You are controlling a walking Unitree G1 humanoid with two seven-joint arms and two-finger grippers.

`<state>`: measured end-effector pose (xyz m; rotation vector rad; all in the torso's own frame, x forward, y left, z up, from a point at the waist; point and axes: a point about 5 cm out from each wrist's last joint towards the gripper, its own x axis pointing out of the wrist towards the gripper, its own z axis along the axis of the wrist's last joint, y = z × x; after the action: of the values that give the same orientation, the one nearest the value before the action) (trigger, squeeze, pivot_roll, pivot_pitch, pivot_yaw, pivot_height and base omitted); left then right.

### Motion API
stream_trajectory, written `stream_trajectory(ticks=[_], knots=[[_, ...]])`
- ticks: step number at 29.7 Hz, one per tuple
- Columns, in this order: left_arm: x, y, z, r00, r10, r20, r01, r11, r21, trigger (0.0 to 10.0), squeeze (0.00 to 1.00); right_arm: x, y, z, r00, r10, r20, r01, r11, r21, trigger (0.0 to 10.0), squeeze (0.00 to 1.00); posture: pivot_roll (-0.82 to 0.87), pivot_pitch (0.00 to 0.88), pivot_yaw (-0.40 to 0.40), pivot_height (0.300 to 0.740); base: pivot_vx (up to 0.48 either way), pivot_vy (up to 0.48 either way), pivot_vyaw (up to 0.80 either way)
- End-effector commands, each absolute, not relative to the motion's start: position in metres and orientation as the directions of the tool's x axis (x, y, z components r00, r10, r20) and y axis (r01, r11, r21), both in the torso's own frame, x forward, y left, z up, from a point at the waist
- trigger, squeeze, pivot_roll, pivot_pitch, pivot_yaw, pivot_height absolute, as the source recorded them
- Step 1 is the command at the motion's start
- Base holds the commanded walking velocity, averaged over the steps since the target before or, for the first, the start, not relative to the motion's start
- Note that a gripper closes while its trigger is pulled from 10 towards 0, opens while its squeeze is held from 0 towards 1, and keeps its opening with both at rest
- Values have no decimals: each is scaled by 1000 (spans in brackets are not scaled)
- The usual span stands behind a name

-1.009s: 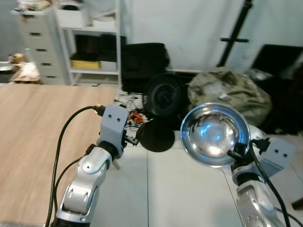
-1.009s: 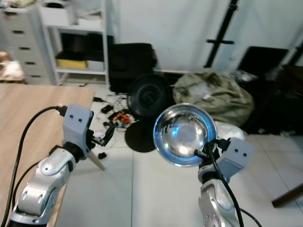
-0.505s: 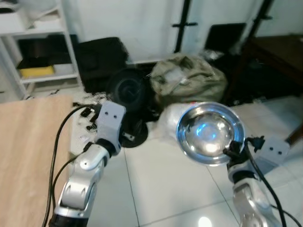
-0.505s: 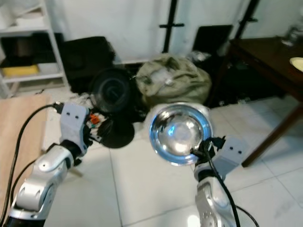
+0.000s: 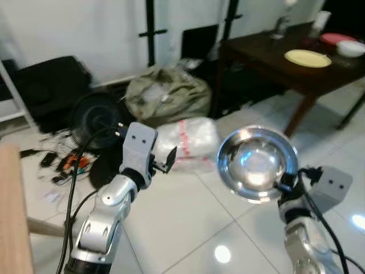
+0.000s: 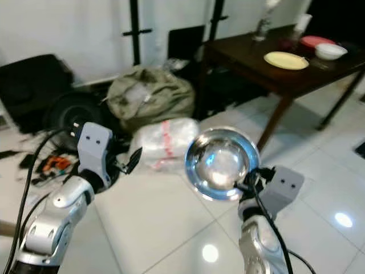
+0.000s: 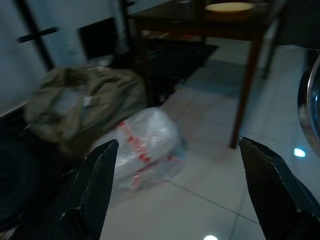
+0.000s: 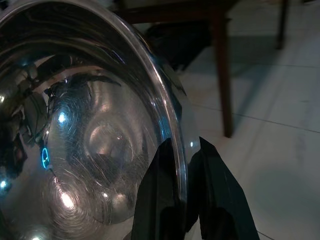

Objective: Setting the table

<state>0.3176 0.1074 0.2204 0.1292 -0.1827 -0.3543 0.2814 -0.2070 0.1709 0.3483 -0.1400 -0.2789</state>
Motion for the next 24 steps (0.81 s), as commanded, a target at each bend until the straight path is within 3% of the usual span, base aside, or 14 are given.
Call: stream_trajectory(ticks=[1, 15, 20, 24], knots=[[316, 108, 217, 921, -360, 147, 338, 929, 152, 10000, 0, 279, -207, 169, 952, -294, 87, 245, 900, 361, 10000, 0, 10, 125, 65, 740, 0, 0, -800], [317, 108, 217, 921, -360, 147, 339, 928, 152, 10000, 0, 279, -207, 169, 952, -294, 87, 245, 900, 361, 10000, 0, 10, 125, 65, 740, 0, 0, -800], [313, 102, 215, 899, -420, 124, 420, 907, 32, 10000, 0, 278, -207, 169, 950, -301, 85, 252, 898, 361, 10000, 0, 5, 129, 70, 740, 0, 0, -800], [313, 102, 215, 901, -417, 124, 416, 909, 31, 10000, 0, 278, -207, 169, 950, -301, 85, 253, 898, 361, 10000, 0, 5, 129, 70, 740, 0, 0, -800]])
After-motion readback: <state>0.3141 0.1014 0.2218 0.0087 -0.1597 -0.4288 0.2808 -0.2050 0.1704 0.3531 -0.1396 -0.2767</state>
